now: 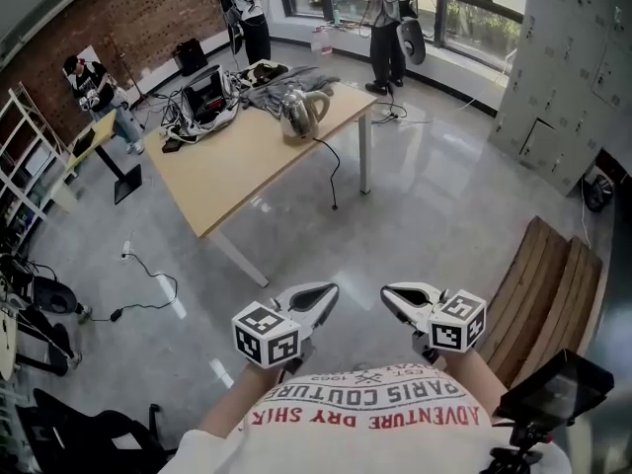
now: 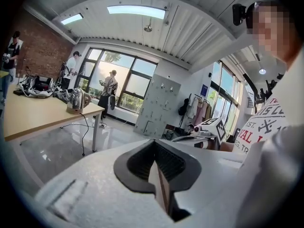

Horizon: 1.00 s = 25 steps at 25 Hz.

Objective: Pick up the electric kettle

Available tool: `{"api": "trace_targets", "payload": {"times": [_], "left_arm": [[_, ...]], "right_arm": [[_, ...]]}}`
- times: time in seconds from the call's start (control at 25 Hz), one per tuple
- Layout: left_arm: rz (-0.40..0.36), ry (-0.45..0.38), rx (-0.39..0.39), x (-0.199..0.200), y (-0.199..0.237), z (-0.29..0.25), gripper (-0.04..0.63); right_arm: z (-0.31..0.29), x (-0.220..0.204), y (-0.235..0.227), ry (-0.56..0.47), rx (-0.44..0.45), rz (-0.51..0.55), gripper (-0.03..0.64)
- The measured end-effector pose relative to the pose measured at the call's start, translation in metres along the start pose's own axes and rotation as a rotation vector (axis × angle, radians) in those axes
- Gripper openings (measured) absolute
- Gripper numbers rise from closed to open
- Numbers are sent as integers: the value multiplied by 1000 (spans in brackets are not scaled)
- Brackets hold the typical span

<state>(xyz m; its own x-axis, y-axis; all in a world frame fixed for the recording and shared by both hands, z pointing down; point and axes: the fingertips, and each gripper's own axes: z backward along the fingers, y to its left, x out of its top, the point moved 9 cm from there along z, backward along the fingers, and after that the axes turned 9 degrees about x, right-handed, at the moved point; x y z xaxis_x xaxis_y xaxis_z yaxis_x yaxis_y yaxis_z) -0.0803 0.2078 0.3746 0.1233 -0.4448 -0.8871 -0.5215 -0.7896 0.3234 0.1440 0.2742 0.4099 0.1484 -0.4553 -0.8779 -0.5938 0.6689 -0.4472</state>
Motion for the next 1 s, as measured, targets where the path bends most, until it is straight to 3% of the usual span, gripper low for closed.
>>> {"api": "trace_targets", "payload": {"times": [0.32, 0.68, 1.0], "left_arm": [[-29, -13, -19, 34, 4, -68, 0], [-18, -15, -2, 34, 11, -75, 0], [4, -25, -18, 49, 46, -98, 1]], "right_arm": [[18, 31, -58, -8, -10, 28, 0], [11, 42, -70, -12, 9, 54, 0], [-15, 63, -98, 6, 7, 51, 0]]}}
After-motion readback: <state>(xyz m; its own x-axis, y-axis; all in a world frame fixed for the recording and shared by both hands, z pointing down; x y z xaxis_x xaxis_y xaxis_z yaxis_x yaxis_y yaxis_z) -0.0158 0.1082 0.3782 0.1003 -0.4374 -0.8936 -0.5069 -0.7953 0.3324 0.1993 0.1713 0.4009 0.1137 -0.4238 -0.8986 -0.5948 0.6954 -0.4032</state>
